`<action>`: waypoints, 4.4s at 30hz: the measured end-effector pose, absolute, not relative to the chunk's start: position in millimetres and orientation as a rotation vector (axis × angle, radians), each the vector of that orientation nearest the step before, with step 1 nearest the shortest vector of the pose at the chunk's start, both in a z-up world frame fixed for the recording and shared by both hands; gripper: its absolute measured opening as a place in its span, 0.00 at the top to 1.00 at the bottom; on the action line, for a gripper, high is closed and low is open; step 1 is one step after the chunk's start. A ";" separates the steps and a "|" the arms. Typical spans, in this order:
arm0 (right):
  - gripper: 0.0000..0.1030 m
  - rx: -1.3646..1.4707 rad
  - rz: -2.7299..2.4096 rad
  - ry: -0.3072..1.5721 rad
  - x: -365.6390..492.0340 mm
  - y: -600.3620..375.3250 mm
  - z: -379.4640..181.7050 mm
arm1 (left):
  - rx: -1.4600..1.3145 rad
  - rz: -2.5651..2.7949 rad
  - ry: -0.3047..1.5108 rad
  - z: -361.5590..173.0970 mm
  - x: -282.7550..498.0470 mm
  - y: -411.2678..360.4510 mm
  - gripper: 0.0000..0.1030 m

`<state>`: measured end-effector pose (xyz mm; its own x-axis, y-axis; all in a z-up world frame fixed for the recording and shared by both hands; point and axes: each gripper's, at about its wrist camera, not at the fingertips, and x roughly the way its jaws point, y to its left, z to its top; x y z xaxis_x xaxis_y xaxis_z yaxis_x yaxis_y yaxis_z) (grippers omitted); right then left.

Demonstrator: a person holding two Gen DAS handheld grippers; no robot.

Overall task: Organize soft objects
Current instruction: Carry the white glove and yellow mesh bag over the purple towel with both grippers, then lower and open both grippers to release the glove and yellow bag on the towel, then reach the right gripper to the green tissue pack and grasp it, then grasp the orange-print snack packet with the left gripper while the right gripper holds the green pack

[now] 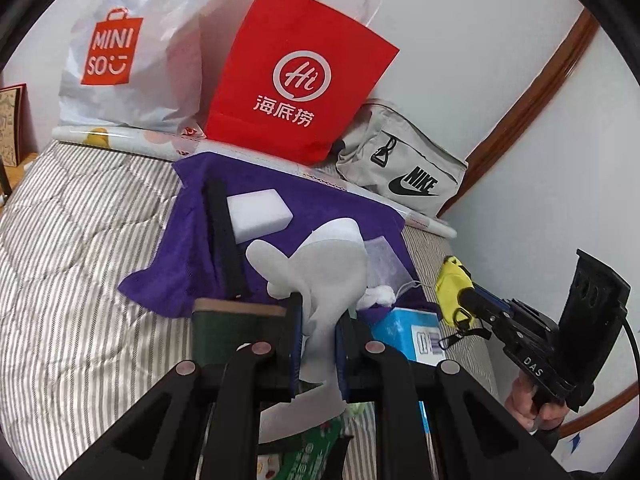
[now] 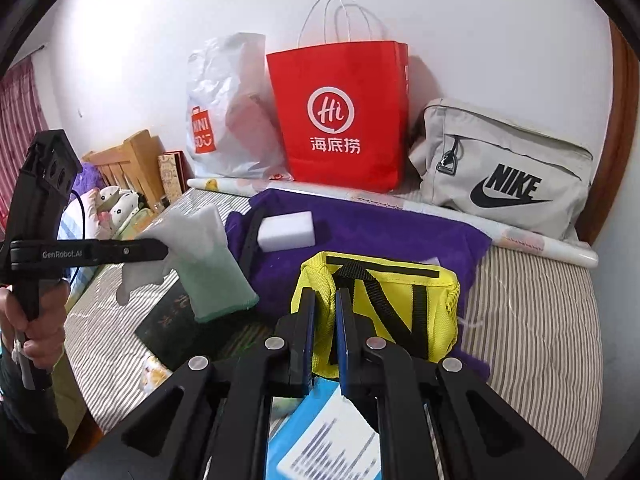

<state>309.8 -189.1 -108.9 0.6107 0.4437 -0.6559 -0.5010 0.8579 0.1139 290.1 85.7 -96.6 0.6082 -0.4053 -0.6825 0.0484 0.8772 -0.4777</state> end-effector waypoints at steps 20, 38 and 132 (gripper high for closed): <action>0.90 -0.125 0.540 0.801 394.5 -161.7 -139.3 | -0.453 -0.294 0.935 -119.5 371.8 82.5 0.87; 0.90 -0.173 0.521 0.923 435.6 -139.3 -185.9 | -0.452 -0.241 1.060 -164.9 407.9 92.1 0.87; 0.58 -0.307 0.556 0.978 272.7 -98.6 -196.5 | -0.388 -0.191 1.025 -187.5 183.5 116.8 0.34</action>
